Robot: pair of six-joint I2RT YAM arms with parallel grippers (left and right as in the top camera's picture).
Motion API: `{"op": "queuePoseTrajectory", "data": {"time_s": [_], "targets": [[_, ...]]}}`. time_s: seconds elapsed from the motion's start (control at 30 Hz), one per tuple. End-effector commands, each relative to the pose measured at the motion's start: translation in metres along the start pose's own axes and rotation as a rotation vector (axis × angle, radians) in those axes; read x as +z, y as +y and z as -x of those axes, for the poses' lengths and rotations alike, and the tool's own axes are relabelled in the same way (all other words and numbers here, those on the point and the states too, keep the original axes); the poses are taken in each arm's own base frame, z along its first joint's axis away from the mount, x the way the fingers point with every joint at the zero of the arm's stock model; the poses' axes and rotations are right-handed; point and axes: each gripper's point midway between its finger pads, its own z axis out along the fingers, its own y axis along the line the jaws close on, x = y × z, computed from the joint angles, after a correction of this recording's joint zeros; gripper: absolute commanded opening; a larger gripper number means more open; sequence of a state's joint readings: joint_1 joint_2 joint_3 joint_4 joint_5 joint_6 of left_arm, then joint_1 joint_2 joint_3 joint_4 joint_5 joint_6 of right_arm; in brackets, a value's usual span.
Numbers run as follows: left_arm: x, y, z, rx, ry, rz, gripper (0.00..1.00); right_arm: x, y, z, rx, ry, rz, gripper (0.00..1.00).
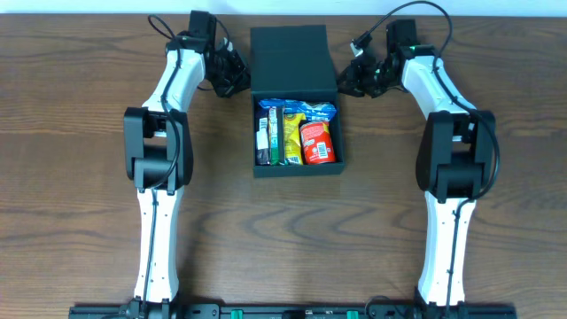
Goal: Pack container
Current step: 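Withdraw the left gripper and bring both grippers to the lid, then push the lid down with both grippers to close the box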
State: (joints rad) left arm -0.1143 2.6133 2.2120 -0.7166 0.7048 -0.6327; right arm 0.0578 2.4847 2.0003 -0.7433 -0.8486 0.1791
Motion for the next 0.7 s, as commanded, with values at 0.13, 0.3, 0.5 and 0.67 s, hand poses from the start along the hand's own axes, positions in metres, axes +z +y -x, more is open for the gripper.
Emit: {"op": "queuePoseTrajectory", "data": {"time_s": [0.13, 0.3, 0.5, 0.67], "targets": [[-0.008, -0.038, 0.005, 0.09, 0.008, -0.14, 0.05, 0.004, 0.036, 0.001, -0.159, 0.008, 0.192, 0.01], [-0.023, -0.065, 0.008, 0.193, -0.007, -0.208, 0.06, -0.008, 0.065, 0.008, -0.279, -0.017, 0.311, 0.02], [-0.061, -0.117, 0.008, 0.373, -0.041, -0.318, 0.06, -0.041, 0.092, 0.023, -0.4, -0.089, 0.3, 0.02], [-0.092, -0.143, -0.005, 0.497, -0.06, -0.32, 0.06, -0.079, 0.126, 0.031, -0.518, -0.159, 0.257, 0.02]]}}
